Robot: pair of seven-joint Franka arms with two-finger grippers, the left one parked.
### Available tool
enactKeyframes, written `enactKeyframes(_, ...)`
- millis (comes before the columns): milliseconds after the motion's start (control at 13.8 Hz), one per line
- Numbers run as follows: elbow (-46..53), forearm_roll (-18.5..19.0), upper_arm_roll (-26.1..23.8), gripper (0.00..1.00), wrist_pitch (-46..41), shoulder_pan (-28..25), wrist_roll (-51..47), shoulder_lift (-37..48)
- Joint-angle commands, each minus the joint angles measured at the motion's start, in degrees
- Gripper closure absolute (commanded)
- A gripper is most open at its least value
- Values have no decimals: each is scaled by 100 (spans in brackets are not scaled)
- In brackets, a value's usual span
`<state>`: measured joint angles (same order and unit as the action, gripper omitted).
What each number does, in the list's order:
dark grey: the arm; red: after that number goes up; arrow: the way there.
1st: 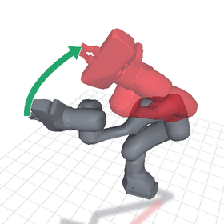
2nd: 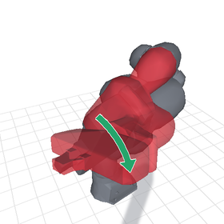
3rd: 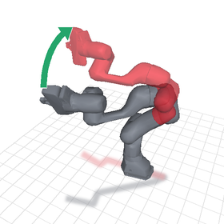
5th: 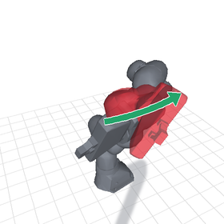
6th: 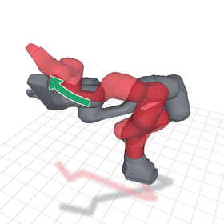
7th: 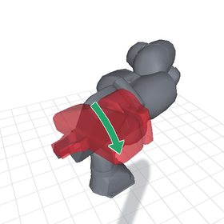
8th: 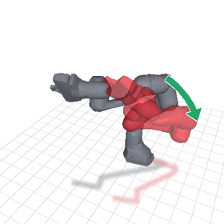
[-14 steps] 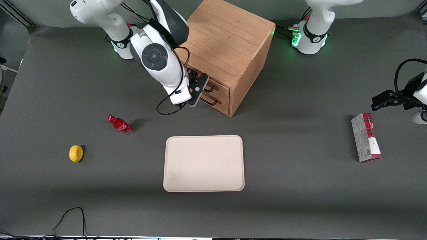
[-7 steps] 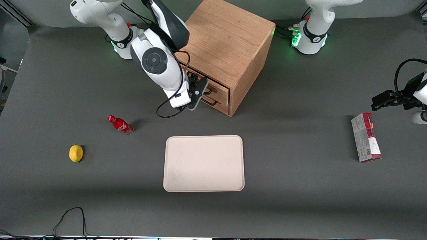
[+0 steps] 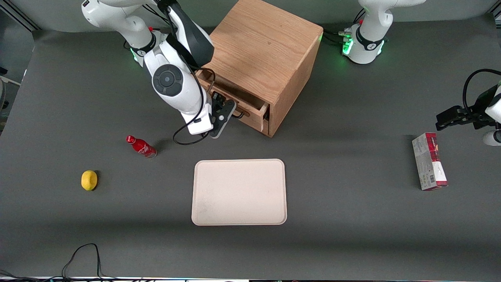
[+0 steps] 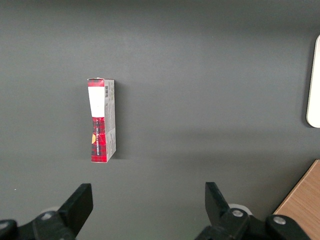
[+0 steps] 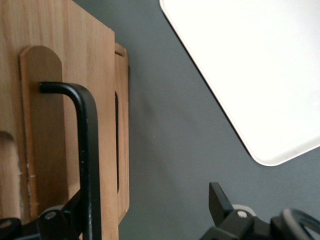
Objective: Open upper drawer
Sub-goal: 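Pull the upper drawer outward by its handle with the right gripper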
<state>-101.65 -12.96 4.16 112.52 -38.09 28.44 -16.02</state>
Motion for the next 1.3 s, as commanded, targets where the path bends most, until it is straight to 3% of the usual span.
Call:
enactKeyframes(0, 303, -145, 15, 0, -46, 73, 249, -191)
enactKeyframes(1228, 1340, -66, 23, 0, -450, 794, 540, -859)
